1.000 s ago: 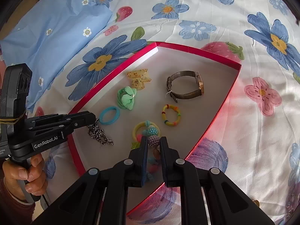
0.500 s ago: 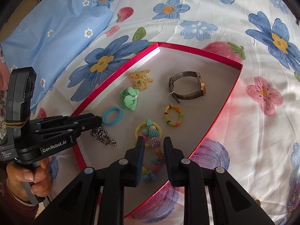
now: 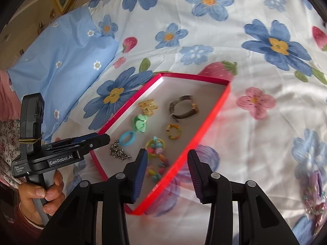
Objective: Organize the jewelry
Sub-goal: 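Withdraw both tools from the box toward the gold ring and beaded necklace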
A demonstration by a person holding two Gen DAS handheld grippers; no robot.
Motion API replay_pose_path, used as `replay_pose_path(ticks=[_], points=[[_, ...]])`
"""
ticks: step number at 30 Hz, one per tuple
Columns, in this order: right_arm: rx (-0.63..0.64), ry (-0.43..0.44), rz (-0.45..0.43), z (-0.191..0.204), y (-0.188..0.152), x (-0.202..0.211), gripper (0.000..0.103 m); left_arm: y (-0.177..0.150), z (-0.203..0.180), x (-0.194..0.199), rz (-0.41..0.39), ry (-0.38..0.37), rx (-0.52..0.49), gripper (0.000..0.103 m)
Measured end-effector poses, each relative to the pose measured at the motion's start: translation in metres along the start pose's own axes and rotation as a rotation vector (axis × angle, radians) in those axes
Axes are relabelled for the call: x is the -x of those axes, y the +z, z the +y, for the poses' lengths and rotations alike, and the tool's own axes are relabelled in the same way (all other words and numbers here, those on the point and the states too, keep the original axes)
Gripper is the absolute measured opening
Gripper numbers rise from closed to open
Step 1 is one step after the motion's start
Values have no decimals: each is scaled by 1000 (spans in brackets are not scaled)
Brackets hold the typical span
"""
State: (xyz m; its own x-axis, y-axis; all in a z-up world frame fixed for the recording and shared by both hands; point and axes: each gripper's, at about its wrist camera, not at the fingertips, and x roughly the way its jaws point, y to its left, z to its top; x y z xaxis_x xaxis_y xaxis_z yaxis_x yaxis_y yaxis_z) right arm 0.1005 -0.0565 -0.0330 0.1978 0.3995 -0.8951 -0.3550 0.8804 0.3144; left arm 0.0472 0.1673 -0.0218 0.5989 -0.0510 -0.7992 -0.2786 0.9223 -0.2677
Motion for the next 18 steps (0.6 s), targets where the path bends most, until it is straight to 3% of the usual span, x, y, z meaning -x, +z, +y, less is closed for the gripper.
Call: replay_pose_path(ticks=[18], points=[[-171,-190,-76,-86,-60,89,49,-23,-79,5,52,-116,-159,64]])
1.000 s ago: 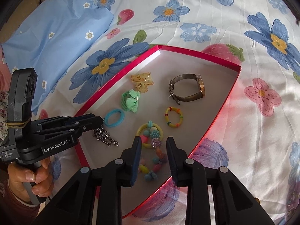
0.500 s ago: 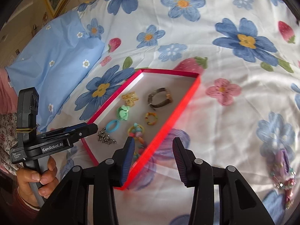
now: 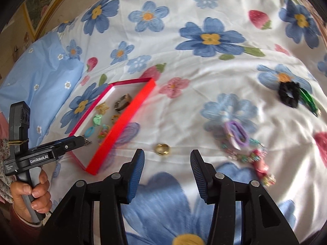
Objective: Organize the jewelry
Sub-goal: 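Withdraw both tools from the box toward the gold ring and beaded necklace, then grasp the gold ring with the left tool while the right tool grasps the beaded necklace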
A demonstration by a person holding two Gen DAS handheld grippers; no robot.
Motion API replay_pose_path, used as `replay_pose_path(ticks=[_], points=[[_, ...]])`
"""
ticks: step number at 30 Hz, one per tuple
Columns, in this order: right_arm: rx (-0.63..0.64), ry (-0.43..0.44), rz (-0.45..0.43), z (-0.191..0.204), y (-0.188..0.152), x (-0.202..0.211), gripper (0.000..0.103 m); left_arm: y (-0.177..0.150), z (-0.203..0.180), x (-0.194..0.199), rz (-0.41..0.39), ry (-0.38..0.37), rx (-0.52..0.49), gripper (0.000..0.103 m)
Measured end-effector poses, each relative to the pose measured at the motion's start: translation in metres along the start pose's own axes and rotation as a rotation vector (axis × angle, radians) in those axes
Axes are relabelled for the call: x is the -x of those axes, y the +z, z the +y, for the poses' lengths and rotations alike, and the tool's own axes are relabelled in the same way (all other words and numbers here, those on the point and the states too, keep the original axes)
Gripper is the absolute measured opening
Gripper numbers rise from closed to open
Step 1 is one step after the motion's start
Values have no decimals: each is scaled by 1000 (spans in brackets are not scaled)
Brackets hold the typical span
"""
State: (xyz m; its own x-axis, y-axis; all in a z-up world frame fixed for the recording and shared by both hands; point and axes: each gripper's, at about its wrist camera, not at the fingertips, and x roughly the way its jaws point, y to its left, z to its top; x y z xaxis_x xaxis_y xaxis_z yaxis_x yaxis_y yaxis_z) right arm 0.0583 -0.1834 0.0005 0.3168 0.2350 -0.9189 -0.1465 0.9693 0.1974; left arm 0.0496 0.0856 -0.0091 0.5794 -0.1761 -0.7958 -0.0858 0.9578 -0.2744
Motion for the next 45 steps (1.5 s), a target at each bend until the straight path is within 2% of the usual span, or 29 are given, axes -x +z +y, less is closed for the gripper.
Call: replay_pose_path(ticks=[12,17,27,34,38,41,44,45], points=[[-11,-169,-22,-54,-13,24,53,6,-54,-38,65,-35,-128,68],[-14,-196,12,-71,-12,16,53,14,-79,-61,82,-52,-183,68],[-6,-199,58,-86,-11,-1,53,23,-107,-111,127,-34,-239,69],[-100,-111,33,-104,2,0,52,24,-114,-128,139,-34,-254,67],[-148,-102,34,-115,8,-6,43,23,-117,-134,143,-27,-266,67],[-174,-103,55,-120,9,-15,32,22,-118,-136,137,-19,-279,63],[-180,-86,71,-120,10,-24,24,21,-121,-137,134,-25,-298,45],[-176,-77,72,-118,12,-25,22,21,-122,-137,134,-32,-303,36]])
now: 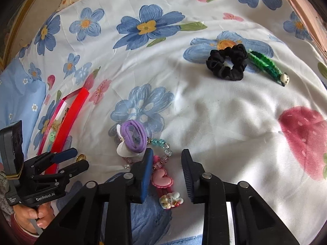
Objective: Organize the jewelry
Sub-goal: 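Grasp the gold ring with the left tool while the right tool grasps the beaded necklace, then carry the gold ring and beaded necklace with both tools into the box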
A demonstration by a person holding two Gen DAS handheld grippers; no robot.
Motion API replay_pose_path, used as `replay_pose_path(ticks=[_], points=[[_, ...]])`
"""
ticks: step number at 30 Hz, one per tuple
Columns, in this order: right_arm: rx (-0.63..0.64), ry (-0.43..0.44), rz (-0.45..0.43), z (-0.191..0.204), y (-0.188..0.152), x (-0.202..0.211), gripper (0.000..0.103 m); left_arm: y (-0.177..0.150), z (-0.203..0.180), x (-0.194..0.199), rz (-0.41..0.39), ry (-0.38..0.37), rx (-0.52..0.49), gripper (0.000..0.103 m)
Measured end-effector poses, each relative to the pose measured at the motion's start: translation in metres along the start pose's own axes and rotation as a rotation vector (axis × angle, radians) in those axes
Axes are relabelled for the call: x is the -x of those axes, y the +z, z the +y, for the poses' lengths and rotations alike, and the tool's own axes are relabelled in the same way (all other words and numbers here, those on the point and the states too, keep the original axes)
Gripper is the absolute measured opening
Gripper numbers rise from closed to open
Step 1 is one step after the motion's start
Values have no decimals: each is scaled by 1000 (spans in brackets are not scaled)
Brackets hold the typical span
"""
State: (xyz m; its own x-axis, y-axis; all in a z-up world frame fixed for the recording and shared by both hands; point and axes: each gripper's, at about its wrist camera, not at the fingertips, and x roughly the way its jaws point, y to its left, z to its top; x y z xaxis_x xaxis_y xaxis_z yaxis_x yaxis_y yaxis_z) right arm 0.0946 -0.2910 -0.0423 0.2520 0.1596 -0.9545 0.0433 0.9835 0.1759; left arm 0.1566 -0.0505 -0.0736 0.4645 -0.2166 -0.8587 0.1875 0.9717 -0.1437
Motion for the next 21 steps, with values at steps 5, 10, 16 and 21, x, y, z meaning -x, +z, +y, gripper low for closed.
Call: replay_pose_path(ticks=[5,10,16,21], points=[[35,14,-9,15,4,-3,7,1,4,3,-5,-36,6,22],[46,51,-49,28,8,6,7,-2,18,20,-35,-52,44,22],[74,90,-85,49,14,20,7,-11,35,52,-93,-57,86,22],[116,133,-101,76,15,28,7,-22,47,78,-130,-47,106,22]])
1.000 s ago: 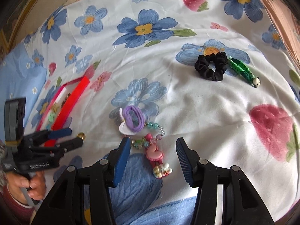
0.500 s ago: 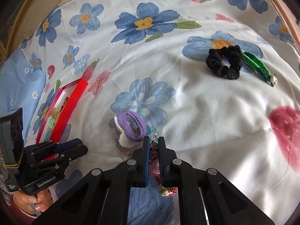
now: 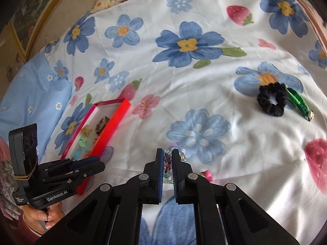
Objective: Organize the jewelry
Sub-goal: 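Carry the gold ring and beaded necklace with both tools into the box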
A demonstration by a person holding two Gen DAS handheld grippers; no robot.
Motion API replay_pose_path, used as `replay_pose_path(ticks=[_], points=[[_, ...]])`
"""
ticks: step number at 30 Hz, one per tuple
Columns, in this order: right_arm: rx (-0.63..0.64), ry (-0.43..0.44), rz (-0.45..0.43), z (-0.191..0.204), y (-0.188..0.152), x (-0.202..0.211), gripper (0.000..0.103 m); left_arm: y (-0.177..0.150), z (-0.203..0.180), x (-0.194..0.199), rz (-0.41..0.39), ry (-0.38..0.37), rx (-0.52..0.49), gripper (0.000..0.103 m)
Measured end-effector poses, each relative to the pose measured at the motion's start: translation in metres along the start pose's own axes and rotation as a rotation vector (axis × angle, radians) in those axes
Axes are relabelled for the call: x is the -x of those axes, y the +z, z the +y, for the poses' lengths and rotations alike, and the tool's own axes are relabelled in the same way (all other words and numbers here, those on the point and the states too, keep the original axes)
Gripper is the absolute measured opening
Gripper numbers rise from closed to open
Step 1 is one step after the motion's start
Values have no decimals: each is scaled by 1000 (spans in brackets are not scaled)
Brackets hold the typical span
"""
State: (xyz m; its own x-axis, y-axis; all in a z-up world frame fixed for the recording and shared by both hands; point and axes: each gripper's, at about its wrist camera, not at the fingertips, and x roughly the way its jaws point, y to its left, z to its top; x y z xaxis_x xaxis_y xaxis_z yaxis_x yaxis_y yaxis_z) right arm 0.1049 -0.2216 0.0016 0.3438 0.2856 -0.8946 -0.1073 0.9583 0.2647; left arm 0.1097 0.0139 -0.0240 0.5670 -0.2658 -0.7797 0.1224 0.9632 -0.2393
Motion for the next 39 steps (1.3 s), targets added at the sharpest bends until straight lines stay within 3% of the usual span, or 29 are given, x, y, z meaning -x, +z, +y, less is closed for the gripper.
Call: replay_pose_path(ticks=[19,39], points=[[146,150,30,104,1,-26,7,-35,69,81,-81,95,144,22],[263,268,76,187,1,-60,7,-51,131,102,-94,178,256,22]])
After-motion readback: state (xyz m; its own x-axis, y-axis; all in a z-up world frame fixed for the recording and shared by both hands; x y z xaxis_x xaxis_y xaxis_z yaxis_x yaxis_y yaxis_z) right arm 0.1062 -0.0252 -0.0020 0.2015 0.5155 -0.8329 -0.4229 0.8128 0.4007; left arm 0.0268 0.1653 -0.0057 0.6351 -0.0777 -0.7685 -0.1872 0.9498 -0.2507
